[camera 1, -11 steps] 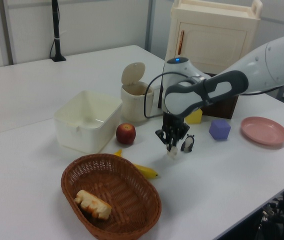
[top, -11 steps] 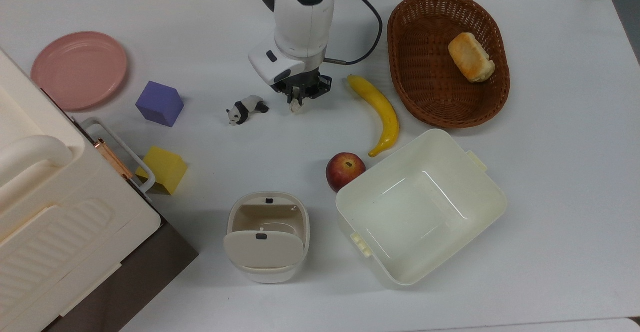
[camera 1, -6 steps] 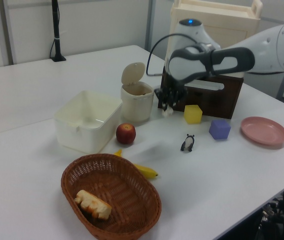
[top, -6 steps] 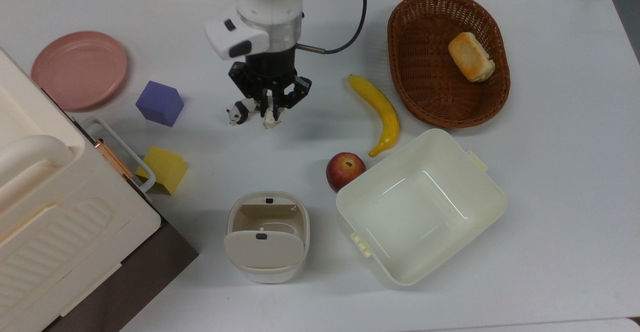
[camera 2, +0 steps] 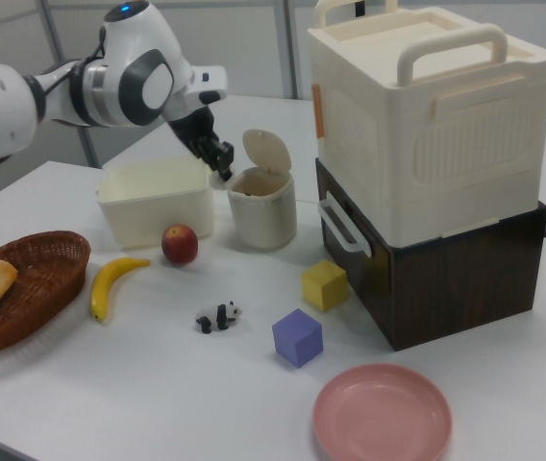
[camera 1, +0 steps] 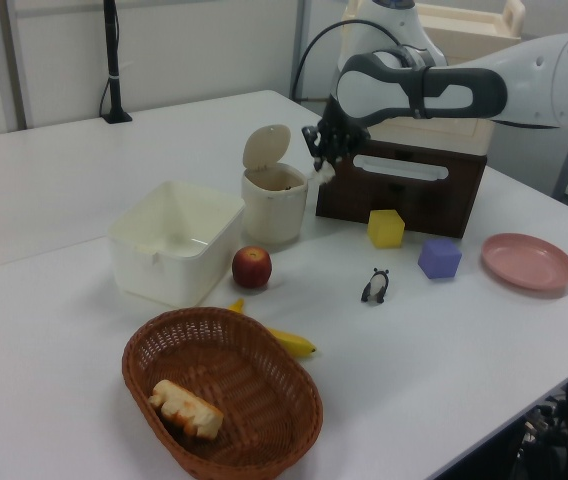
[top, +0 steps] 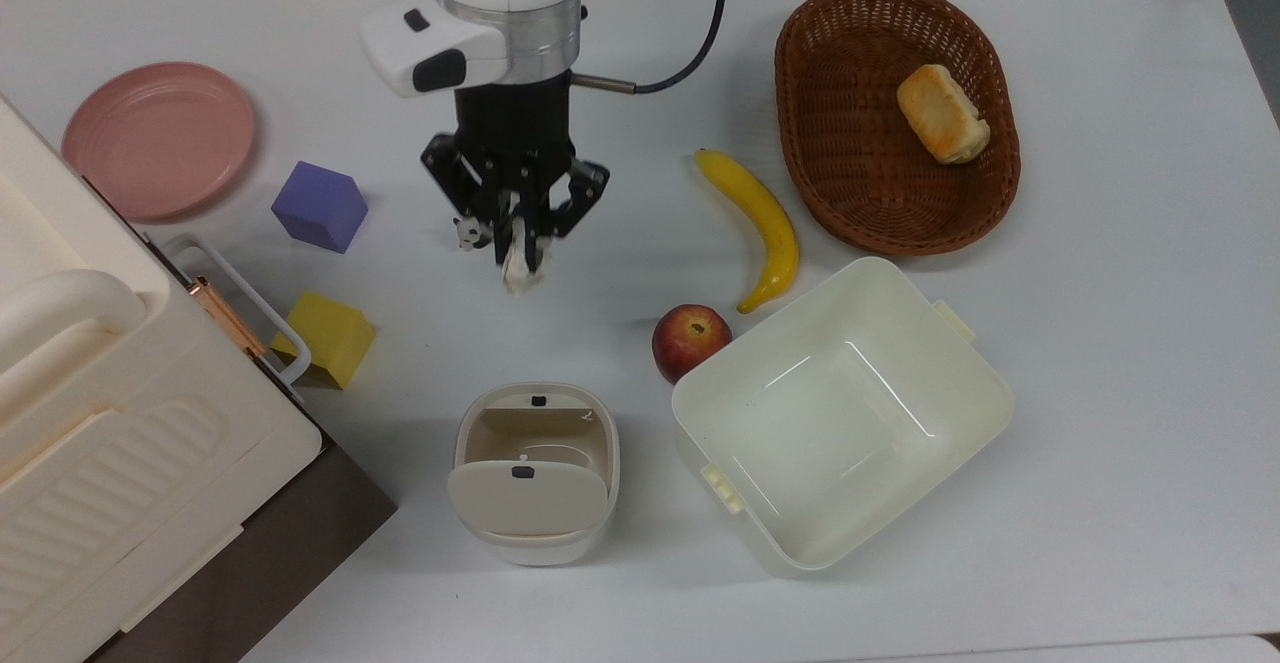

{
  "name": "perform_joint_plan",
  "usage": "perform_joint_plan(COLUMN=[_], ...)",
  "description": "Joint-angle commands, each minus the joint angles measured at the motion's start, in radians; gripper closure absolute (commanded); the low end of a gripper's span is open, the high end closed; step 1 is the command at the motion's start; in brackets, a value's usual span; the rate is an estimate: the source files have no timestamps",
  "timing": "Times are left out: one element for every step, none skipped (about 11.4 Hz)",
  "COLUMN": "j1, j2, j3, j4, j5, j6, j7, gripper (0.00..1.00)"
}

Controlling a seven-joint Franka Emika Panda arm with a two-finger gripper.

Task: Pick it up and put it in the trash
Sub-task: 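Lift the garlic bulb and carry it over the cream trash can, then lower the garlic into the trash can and open the gripper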

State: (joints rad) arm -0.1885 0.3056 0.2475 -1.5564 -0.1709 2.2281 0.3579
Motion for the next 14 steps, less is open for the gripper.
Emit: perform_joint_plan(j1=[0.011, 0.011, 0.011, 0.011, 0.011, 0.011, 0.011, 0.011, 0.009, 0.009, 0.011, 0.011, 0.011, 0.011], j2=[0.125, 0.15, 0.176, 0.199, 0.21, 0.22, 0.233, 0.24, 0.247, 0.26, 0.262, 0.263, 0.263, 0.263], j3=[-0.01, -0.01, -0.01, -0.01, -0.01, -0.01, -0.01, -0.01, -0.011, -0.013, -0.014, -0.016, -0.016, -0.016], j4=[0.093, 0.096, 0.113, 0.117, 0.121, 0.122, 0.122, 0.122, 0.118, 0.119, 0.119, 0.116, 0.116, 0.114], j5=[-0.034, -0.071, -0.091, -0.093, -0.096, -0.107, -0.117, -0.128, -0.139, -0.148, -0.15, -0.154, -0.157, -0.174], j6=[0.233, 0.293, 0.342, 0.382, 0.412, 0.418, 0.418, 0.418, 0.418, 0.418, 0.418, 0.418, 0.418, 0.418], j7=[-0.033, -0.033, -0.031, -0.033, -0.033, -0.033, -0.033, -0.033, -0.033, -0.033, -0.033, -0.033, -0.033, -0.033], gripper=[0.79, 0.79, 0.79, 0.79, 0.79, 0.79, 0.78, 0.76, 0.76, 0.76, 0.76, 0.69, 0.21, 0.0])
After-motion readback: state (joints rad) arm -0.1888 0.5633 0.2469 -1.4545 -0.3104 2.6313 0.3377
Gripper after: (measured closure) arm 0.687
